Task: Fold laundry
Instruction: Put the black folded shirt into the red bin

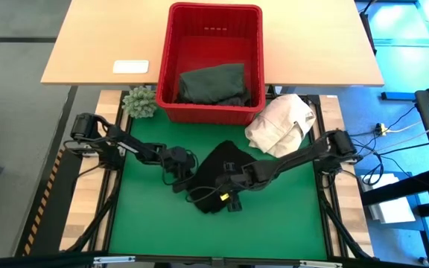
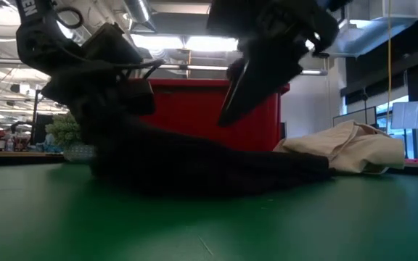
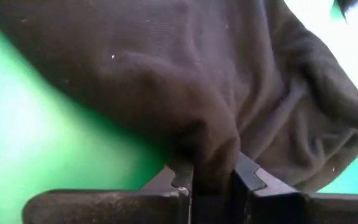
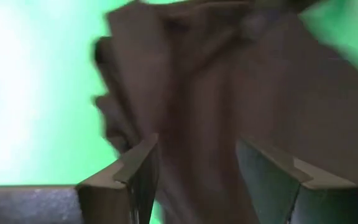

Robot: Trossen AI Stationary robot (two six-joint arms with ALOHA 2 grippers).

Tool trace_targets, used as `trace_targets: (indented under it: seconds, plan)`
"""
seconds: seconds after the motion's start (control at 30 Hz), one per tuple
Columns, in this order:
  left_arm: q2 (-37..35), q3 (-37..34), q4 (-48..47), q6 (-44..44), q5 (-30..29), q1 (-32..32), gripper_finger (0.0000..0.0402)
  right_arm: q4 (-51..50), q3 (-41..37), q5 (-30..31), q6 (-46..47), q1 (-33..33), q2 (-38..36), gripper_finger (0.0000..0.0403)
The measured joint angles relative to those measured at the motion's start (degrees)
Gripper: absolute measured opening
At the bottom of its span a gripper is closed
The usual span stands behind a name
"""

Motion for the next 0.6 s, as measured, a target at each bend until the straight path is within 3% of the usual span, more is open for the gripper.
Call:
trace_targets:
  seconds: [0.17,0.3,0.47,0.6]
  plan:
    - [-0.2,0.1,-4.4,2.7,6.5,-1.7,0.0035,-6.0,2.3,5.4,-2.6,-0.5,-3.2,0.0209]
    - [-0.3,0.2,-8.8,5.1,9.9,-3.9,0.0035,-6.3,2.4,5.5,-3.1,-4.1,-3.7,0.0209]
    - [-0.6,0.2,-12.0,8.1,12.7,-6.0,0.0035,-5.5,2.2,0.3,-2.7,-10.4,-1.7,0.0209]
    - [-1.5,0.2,-14.1,9.5,13.9,-6.7,0.0035,-4.7,2.2,-10.1,-2.8,-14.8,0.9,0.0209]
